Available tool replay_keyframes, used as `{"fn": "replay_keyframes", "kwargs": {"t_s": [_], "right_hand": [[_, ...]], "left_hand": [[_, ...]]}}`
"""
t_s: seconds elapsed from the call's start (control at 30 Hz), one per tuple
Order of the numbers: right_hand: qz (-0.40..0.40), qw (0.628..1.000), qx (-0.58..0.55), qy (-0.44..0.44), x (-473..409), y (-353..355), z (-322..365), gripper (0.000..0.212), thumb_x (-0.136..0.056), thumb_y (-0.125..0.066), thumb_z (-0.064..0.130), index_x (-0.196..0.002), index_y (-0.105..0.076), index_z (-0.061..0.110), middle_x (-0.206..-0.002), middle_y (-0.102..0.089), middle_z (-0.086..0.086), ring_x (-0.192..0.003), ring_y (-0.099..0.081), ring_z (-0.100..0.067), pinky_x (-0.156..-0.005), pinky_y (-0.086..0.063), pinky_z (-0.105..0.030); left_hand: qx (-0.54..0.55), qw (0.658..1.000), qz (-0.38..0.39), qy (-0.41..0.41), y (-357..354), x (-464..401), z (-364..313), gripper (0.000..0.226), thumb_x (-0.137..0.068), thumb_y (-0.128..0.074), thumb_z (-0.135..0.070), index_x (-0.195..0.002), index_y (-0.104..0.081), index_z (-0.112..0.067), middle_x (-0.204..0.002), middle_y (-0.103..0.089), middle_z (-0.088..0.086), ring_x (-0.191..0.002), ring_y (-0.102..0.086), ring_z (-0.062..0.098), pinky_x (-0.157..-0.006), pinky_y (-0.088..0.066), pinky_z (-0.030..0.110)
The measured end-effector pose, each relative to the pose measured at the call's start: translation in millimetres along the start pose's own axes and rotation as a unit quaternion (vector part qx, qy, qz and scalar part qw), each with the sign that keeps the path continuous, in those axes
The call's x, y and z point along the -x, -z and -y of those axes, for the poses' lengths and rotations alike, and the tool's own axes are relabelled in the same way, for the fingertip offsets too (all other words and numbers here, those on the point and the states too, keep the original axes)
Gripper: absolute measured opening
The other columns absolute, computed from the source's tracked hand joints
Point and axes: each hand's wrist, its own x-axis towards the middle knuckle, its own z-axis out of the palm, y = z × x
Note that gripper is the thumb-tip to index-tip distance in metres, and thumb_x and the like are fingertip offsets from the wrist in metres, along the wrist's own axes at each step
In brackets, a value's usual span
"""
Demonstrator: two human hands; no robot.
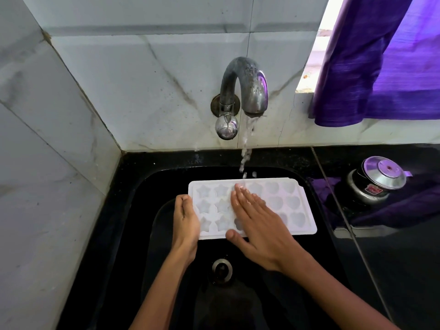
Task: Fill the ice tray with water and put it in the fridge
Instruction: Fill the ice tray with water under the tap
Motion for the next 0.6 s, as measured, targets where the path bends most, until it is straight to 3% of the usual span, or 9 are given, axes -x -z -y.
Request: {"fn": "replay_keyframes", "kwargs": {"t_s": [0.13, 0.33, 0.5, 0.6], "right_hand": [[-0.023, 1.000, 0.001, -0.013, -16.7, 2.0, -1.4, 0.096, -0.076, 0.015, 0.075, -0.149, 0.011, 0.013, -0.157, 0.017, -0.003, -0.143, 0.021, -0.010, -0.114, 0.017, -0.022], [0.007, 0.997, 0.010, 0.077, -5.9, 0.3, 5.6, 0.089, -0.081, 0.010, 0.073, -0.150, 0.007, 0.017, -0.157, 0.015, 0.001, -0.143, 0.020, -0.005, -0.116, 0.013, -0.024], [-0.023, 1.000, 0.018, -0.008, -9.8, 12.1, -14.6, 0.093, -0.075, 0.020, 0.075, -0.148, 0.013, 0.017, -0.156, 0.019, 0.000, -0.142, 0.023, -0.007, -0.116, 0.015, -0.024], [-0.027, 0.999, 0.019, 0.004, -22.2, 11.9, -4.5, 0.095, -0.076, 0.018, 0.074, -0.148, 0.009, 0.013, -0.156, 0.015, -0.004, -0.144, 0.019, -0.012, -0.117, 0.013, -0.026]], "left_hand": [[0.013, 1.000, 0.013, 0.003, -5.9, -1.1, -1.6, 0.029, -0.100, -0.029, -0.033, -0.079, -0.048, -0.028, -0.091, -0.064, 0.007, -0.082, -0.062, 0.024, -0.069, -0.052, 0.040], [0.020, 1.000, -0.009, -0.020, -4.7, -8.7, -7.7, 0.025, -0.100, -0.032, -0.032, -0.082, -0.047, -0.024, -0.087, -0.060, 0.005, -0.079, -0.058, 0.019, -0.071, -0.050, 0.038], [0.040, 0.999, 0.021, -0.010, -4.6, -6.2, -5.1, 0.027, -0.101, -0.030, -0.035, -0.083, -0.048, -0.026, -0.088, -0.063, 0.003, -0.077, -0.062, 0.018, -0.066, -0.052, 0.035], [0.032, 0.998, 0.056, -0.002, -17.8, 2.1, -1.9, 0.028, -0.101, -0.031, -0.035, -0.083, -0.049, -0.023, -0.085, -0.064, 0.002, -0.076, -0.062, 0.018, -0.067, -0.052, 0.034]]}}
